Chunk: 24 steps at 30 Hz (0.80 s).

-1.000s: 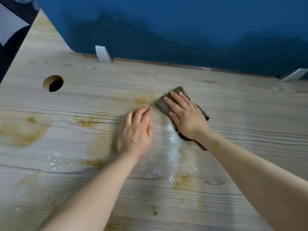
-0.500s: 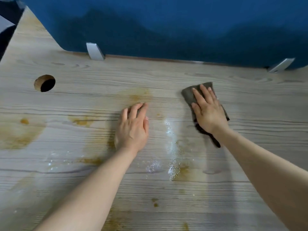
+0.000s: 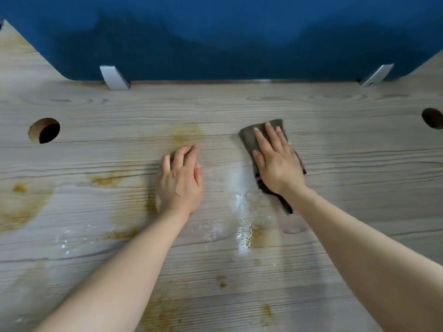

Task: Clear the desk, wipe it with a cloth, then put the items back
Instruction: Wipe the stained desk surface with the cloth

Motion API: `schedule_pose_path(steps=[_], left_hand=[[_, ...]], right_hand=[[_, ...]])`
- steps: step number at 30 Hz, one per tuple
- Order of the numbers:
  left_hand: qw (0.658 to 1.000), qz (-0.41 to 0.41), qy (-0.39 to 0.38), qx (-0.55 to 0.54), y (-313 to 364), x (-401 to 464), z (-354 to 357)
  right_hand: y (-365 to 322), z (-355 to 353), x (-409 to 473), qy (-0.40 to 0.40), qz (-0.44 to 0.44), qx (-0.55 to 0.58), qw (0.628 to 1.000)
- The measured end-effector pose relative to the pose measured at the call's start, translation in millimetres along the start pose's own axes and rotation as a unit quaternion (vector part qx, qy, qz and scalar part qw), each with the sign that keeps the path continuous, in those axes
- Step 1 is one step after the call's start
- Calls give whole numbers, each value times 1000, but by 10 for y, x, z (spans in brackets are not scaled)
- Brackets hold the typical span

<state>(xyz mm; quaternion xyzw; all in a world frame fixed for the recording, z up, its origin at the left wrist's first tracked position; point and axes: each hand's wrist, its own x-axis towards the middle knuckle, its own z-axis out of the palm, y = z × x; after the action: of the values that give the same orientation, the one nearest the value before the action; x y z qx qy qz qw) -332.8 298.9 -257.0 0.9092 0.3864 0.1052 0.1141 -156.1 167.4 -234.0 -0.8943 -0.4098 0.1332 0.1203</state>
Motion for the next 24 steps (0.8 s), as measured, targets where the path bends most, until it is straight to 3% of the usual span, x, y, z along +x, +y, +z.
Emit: schedule_pose_path(steps=[3, 5, 7, 10, 13, 17, 20, 24], left_hand=[[1000, -3, 4, 1, -8, -2, 8], [1000, -2, 4, -1, -3, 3, 8], [1000, -1, 5, -1, 0, -3, 13], [1000, 2, 4, -4, 25, -8, -8], [1000, -4, 3, -12, 24, -8, -17], [1000, 0, 6, -8, 10, -2, 3], [1000, 2, 13, -9, 7, 0, 15], [1000, 2, 11, -11, 21, -7, 16]], right_hand=[[213, -49, 10, 35, 114, -4, 993], [21, 40, -3, 56, 124, -16, 991], [-348, 192, -89, 59, 52, -19, 997], [-739, 329, -264, -4, -61, 0, 998], [-459, 214, -312, -31, -88, -3, 996], [229, 14, -302, 31, 75, 1, 997], [230, 25, -252, 52, 148, 0, 988], [-332, 238, -459, 60, 26, 5, 998]])
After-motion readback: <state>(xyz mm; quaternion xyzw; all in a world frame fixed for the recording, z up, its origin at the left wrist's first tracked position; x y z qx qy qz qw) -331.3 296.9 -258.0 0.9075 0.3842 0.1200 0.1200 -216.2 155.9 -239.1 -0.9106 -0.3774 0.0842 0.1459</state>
